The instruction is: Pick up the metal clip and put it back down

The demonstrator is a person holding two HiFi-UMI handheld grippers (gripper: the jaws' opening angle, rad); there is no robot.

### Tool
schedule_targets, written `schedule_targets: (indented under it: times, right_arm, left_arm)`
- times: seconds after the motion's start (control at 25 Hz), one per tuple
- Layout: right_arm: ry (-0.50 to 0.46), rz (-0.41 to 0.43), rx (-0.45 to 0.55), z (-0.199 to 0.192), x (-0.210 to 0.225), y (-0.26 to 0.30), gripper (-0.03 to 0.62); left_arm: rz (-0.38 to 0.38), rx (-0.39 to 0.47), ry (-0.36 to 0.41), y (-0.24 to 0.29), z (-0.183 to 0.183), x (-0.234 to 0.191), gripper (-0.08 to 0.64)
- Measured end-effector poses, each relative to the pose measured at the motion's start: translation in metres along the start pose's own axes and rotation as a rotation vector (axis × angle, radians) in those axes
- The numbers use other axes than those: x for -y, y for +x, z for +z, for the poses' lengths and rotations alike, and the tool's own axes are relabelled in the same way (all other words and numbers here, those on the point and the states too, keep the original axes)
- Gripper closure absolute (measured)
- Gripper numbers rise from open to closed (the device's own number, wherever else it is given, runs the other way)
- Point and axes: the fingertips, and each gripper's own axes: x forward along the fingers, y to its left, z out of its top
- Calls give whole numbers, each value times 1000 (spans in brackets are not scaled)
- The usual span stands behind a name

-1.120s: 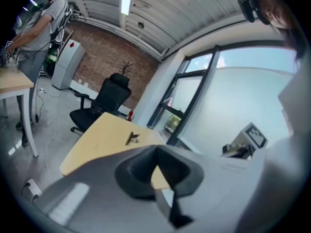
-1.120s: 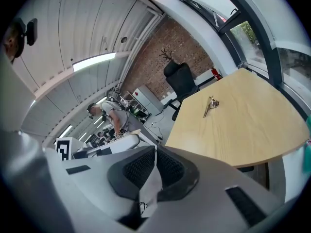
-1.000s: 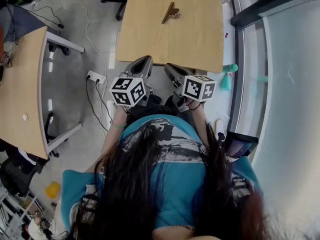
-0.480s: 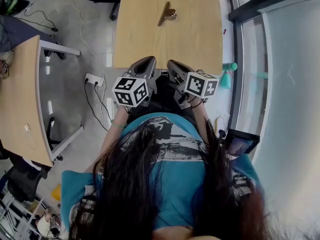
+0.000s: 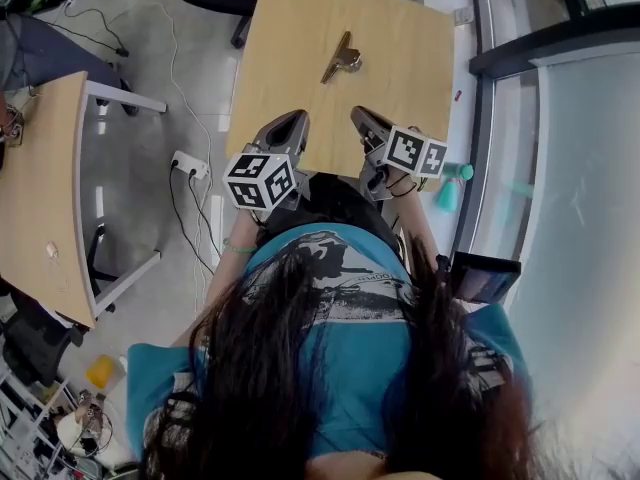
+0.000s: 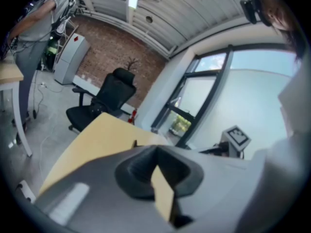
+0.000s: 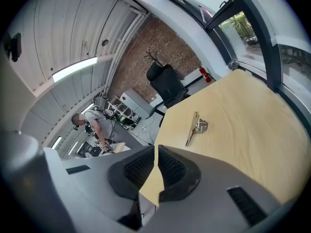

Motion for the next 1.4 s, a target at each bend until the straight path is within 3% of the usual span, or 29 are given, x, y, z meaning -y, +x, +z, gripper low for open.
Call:
schedule_targets:
  times: [0.28,0.52,0.68,0.88,1.04,1.4]
  right_arm:
    - [113,41,-99,50,58,53,568]
    - [108,-10,-232,57,111,99,565]
    - [155,2,-279,58,129,123,465]
    - [230,-45,-282,61,152,147,460]
    - [236,-104,-294,60,166,162,460]
    - [338,-125,-284,60,173,184,462]
  left_arm:
    - [42,20,-14,33,19,-9,557]
    - [52,-15,-3,56,18,-10,557]
    - [60,-39,20,69,15,-10,557]
    - [80,-57,17,76,13,-16,557]
    - [99,-60,11,77,12,-21,557]
    - [139,-67,-12,67,5,-29,557]
